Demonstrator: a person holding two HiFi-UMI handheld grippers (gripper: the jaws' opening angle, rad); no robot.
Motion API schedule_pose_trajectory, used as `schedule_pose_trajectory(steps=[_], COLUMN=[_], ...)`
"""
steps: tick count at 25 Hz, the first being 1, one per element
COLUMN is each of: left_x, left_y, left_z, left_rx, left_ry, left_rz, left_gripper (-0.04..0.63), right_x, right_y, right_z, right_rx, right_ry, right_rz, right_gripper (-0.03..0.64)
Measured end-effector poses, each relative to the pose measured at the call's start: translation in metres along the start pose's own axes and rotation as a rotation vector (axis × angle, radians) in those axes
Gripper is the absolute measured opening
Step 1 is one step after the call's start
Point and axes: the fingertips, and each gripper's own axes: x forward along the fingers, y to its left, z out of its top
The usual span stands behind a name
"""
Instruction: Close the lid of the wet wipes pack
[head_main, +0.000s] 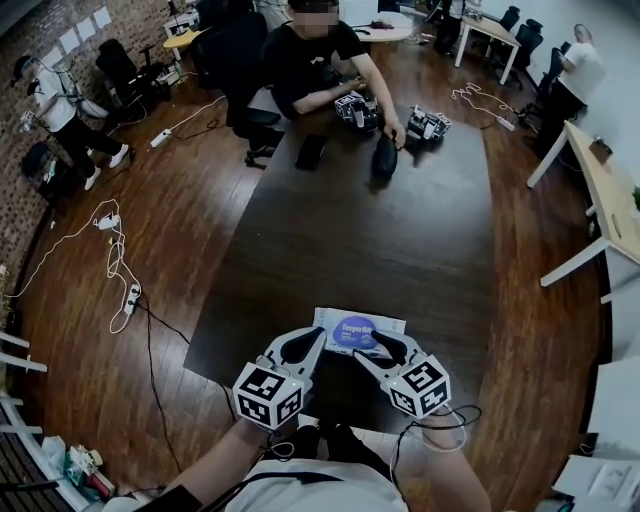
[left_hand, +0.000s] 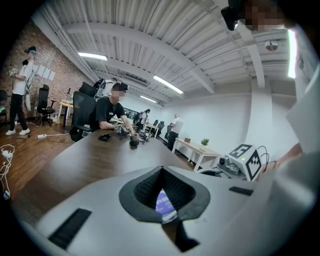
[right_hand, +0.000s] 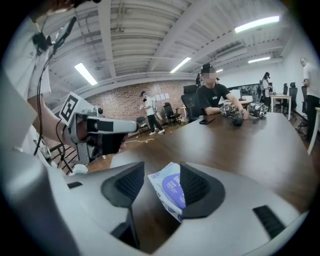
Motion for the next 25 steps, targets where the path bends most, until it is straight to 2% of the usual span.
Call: schedule_pose_trajectory(steps=[6,8,10,15,25], left_x=[-0.012,-0.016,-0.020,-0.033,-0.050], left_y=[-0.015,-0.018,-0.023,-0.028,-0.029], left_z=[0.025,0.030,0.034,0.044,0.046], left_rx=[0.029,0.038,0.045,0.055,0.084], left_ry=[-0.061,-0.073,-0.083,-0.113,-0.125], left_rz=[-0.038,-0.047,-0.059,-0.084,-0.145], left_gripper=[0.001,0.001,0.002,0.001,0.002], right_x=[-0.027,-0.035,-0.045,-0.069,-0.071], right_y=[0.018,0.020,0.022,0.027,0.044], right_z=[0.030,0.034,0.038,0.051,0.058], right_rx=[0.010,0.015,0.030,0.050,0.016], right_ry=[-0.130,-0.157,-0.184,-0.265,-0.275], right_rz=[-0.063,-0.092,-0.114,-0.191,-0.268], right_gripper=[0.219,0.159,0.144,0.006,0.006])
